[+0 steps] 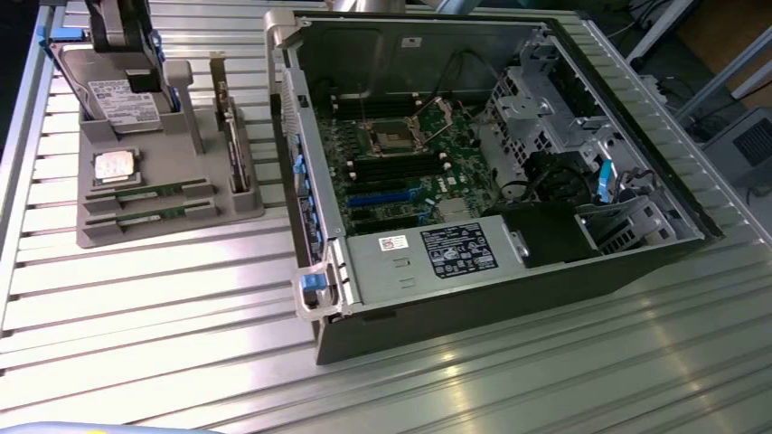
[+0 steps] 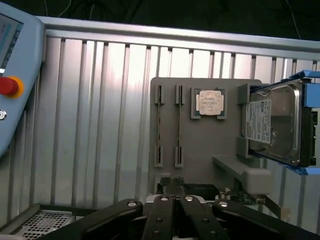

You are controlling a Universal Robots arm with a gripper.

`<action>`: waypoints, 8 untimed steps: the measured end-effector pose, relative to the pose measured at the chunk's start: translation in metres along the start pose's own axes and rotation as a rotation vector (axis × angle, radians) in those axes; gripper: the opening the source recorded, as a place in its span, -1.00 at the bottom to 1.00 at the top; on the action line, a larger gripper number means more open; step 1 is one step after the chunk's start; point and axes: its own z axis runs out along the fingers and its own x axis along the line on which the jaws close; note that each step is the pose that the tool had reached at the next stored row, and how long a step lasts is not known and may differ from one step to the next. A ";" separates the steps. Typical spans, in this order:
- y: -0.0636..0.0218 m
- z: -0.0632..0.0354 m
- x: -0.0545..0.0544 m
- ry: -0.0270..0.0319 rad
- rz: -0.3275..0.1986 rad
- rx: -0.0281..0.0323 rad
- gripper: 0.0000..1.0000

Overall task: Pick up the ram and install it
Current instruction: 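Pick up the ram and move it above insertion slot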

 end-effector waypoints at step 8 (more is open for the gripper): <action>0.0000 0.0020 0.000 0.0417 0.069 -0.0010 -0.80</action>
